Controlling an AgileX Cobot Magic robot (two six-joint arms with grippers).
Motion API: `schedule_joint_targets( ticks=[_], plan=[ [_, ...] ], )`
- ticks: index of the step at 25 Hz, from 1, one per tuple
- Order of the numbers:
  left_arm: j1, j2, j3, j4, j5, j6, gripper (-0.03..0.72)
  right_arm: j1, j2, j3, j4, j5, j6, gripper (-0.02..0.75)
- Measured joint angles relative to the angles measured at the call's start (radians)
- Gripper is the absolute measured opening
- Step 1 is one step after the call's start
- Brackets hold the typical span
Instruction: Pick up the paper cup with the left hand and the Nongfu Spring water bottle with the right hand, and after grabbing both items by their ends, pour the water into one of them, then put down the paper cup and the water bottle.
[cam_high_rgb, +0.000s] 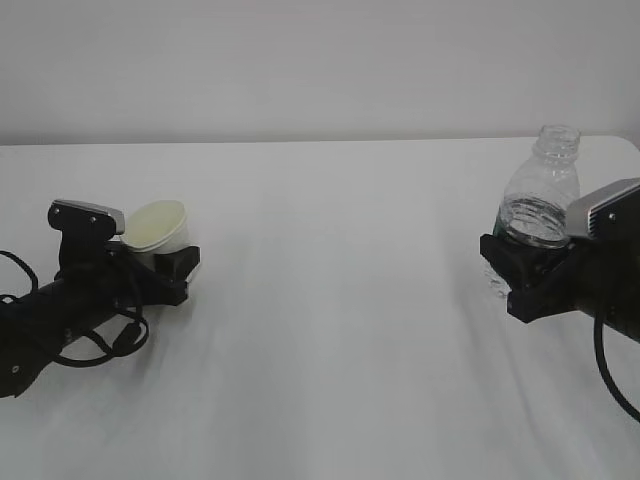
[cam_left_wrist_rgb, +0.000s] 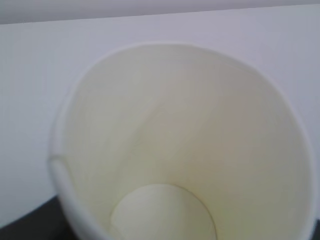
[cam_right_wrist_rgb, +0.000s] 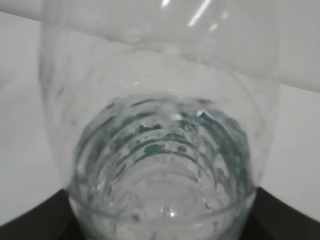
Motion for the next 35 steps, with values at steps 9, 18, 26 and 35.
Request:
schedule_joint_targets(
  ticks=[9,18,26,35],
  plan=[
    [0.000,-0.049,0.000,0.195,0.000,-0.008,0.467,0.000,0.000,0.000,0.000,-0.002,0.000,0.454],
    [0.000,-0.064,0.000,0.461,0.000,-0.163,0.467,0.000,0.000,0.011,0.000,-0.034,0.000,0.454],
    [-0.077,-0.082,0.000,0.545,0.000,-0.229,0.466,0.000,-0.007,0.056,0.000,-0.038,0.002,0.454],
    [-0.249,-0.082,0.000,0.548,0.000,-0.241,0.465,0.000,-0.141,0.119,0.035,0.026,0.004,0.454]
  ],
)
